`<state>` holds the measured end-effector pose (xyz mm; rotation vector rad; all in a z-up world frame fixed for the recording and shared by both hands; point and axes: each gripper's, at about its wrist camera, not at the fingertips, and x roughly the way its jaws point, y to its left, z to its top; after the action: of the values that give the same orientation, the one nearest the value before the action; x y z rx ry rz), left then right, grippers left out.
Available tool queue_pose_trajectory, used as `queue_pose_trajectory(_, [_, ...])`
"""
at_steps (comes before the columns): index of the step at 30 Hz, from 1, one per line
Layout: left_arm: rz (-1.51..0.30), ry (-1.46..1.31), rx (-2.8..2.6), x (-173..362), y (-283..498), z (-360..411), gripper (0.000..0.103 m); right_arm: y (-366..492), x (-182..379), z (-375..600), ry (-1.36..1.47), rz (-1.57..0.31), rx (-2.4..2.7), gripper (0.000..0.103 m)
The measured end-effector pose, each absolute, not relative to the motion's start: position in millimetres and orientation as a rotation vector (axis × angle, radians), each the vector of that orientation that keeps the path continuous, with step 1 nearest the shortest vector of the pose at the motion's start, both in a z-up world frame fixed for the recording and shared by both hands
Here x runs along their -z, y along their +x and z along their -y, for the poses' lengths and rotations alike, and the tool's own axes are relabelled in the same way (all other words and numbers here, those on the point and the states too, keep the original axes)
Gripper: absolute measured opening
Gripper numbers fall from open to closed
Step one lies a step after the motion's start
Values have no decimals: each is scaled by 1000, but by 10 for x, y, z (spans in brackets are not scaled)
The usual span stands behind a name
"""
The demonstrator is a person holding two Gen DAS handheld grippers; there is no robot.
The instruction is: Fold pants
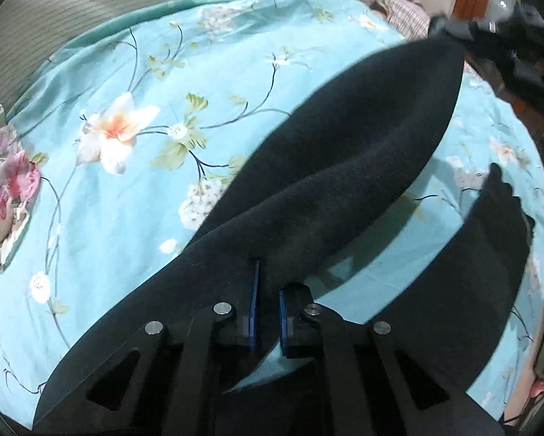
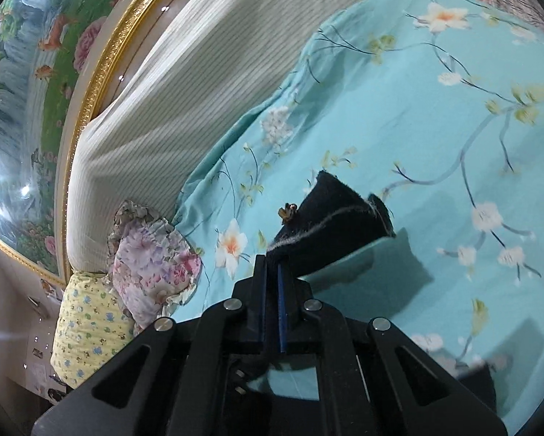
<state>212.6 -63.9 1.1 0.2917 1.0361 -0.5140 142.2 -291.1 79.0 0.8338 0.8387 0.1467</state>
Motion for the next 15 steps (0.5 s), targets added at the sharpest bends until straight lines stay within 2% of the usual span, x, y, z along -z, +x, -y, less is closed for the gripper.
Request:
queue_pose_trajectory(8, [-935,302,599,-534,1591,577,5,964,-790,3074,851,-846,-123,6])
queue_pose_trajectory(15, [-942,295,645,-489,1169,623,5,392,-638,3119,834,-889,-111,6])
